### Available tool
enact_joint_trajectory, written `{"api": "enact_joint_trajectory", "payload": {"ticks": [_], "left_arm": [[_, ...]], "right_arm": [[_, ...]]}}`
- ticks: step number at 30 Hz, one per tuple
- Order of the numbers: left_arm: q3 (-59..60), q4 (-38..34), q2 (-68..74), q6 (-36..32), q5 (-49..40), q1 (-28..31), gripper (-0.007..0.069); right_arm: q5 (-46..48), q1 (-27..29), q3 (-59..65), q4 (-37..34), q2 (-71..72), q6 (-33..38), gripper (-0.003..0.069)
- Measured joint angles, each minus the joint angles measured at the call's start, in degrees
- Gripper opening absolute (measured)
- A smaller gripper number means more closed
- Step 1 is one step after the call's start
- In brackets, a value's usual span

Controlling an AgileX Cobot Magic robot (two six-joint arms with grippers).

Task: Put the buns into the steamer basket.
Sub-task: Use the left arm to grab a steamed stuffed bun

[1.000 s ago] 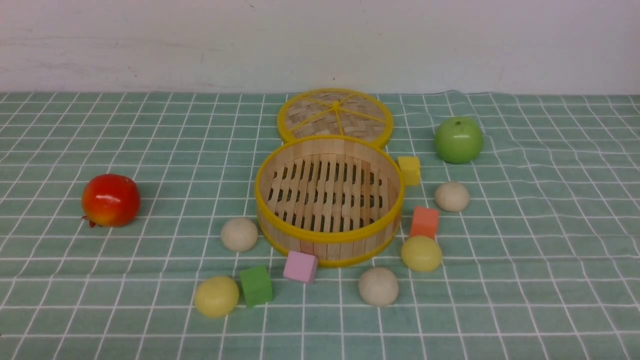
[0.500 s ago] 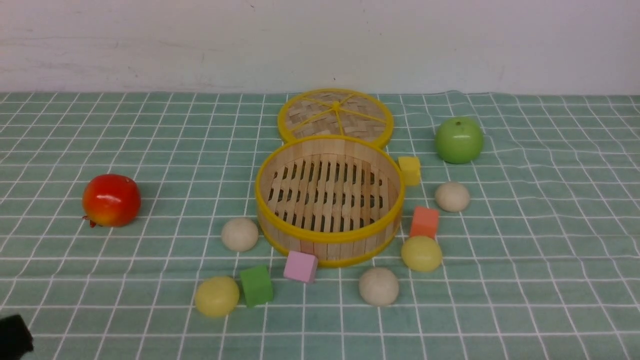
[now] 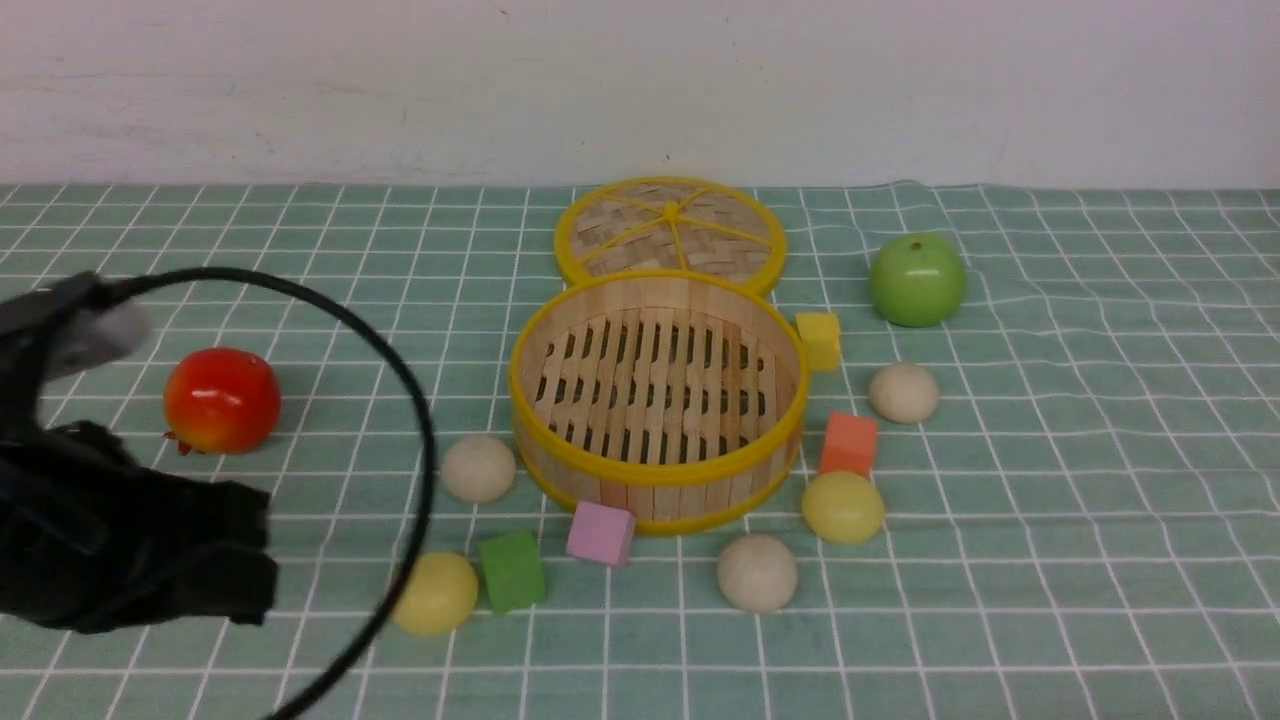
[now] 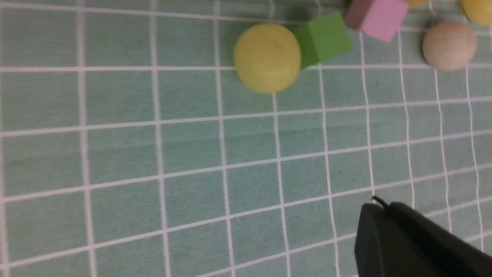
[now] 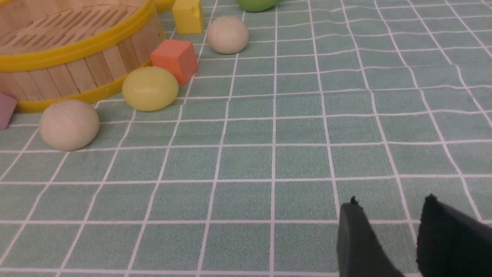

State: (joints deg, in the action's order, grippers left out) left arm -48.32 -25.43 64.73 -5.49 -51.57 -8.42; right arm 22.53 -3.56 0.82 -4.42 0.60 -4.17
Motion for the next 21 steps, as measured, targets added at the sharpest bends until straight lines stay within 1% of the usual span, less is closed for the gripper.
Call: {"api": "enact_joint_trajectory", "payload": {"ticks": [1,2,3,5,6,7,10,13,18,21], "left_arm": [[-0.1,0.1,0.4,0.0,0.0,-0.6,-0.0014],[-0.9,1.5,2.8,0.6,0.1,-4.5,-0.0014],[-1.6,3.1,4.7,1.8,0.1,-7.1,-0.0014],[-3.2,8.1,8.8,6.0,0.4,-12.0,-0.0014],[-3.4,8.5,9.2,6.0,0.4,-12.3,-0.0014],[-5.0,11.9,12.0,9.1,0.5,-14.4,-0.0014],[-7.7,15.9,16.3,11.6,0.7,-15.4,-0.0014],[-10.9,17.8,20.8,11.9,1.1,-14.1,-0.0014],[-17.0,17.9,28.8,9.2,1.1,-11.3,-0.0012],[-19.2,17.5,32.3,8.0,1.1,-11.2,0.0025]], "right_arm": [[0.0,0.0,0.0,0.0,0.0,0.0,0.024],[0.0,0.0,0.0,0.0,0.0,0.0,0.024],[0.0,0.0,0.0,0.0,0.0,0.0,0.024],[0.0,0.0,0.0,0.0,0.0,0.0,0.024],[0.0,0.0,0.0,0.0,0.0,0.0,0.024],[0.0,0.0,0.0,0.0,0.0,0.0,0.024],[0.0,0.0,0.0,0.0,0.0,0.0,0.024],[0.0,0.0,0.0,0.0,0.0,0.0,0.024],[0.0,0.0,0.0,0.0,0.0,0.0,0.024],[0.0,0.0,0.0,0.0,0.0,0.0,0.024]]}}
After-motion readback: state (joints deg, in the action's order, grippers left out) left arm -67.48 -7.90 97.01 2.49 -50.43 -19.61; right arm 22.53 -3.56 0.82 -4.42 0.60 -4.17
